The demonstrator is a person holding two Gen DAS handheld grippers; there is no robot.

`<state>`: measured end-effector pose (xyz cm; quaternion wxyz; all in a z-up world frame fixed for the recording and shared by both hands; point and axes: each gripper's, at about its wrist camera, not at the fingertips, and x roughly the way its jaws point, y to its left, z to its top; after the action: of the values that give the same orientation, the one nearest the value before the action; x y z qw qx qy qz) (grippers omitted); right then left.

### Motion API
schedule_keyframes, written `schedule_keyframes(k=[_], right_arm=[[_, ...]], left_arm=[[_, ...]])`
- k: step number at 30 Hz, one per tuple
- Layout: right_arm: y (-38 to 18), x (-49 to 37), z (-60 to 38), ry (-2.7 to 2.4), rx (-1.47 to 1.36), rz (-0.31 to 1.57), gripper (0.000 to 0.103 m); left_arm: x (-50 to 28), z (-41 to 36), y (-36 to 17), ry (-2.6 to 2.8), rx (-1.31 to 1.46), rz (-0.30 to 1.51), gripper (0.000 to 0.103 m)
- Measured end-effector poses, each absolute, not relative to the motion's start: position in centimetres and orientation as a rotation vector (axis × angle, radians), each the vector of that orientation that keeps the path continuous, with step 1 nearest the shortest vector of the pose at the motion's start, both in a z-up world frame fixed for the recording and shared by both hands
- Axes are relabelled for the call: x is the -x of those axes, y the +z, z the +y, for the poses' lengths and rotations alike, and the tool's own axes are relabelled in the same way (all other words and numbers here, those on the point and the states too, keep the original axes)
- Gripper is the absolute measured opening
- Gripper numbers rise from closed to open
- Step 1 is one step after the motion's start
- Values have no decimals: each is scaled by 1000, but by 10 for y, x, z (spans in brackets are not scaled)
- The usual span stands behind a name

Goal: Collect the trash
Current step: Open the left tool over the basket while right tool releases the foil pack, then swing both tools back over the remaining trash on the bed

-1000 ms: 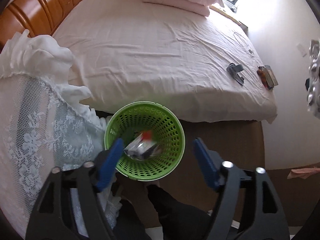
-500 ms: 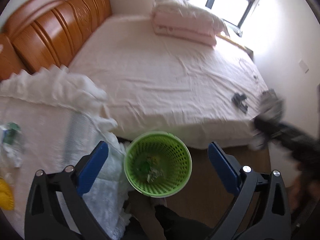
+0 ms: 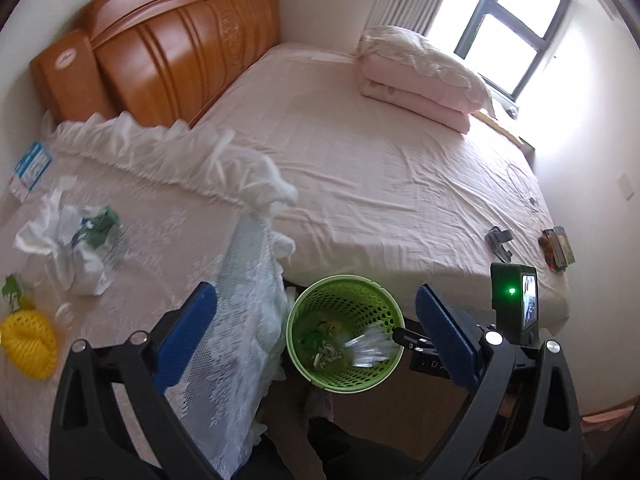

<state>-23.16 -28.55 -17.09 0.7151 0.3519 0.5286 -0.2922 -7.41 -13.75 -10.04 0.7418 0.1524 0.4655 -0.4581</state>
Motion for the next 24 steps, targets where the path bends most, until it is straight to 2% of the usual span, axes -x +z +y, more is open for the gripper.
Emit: schedule_keyframes(k=[4,15,24], right_arm=[[-151,226,-285,-656,-770,1139,96],[-12,216,-278,-658,-560,884,100],[4,206,-268,-623,-531,877,101]], left_arm=[[70,-128,-101,-984,-320,1018,95],[59,-110,-64,-968,-260,922,95],[53,-103,-63,-949,-239,932,95]])
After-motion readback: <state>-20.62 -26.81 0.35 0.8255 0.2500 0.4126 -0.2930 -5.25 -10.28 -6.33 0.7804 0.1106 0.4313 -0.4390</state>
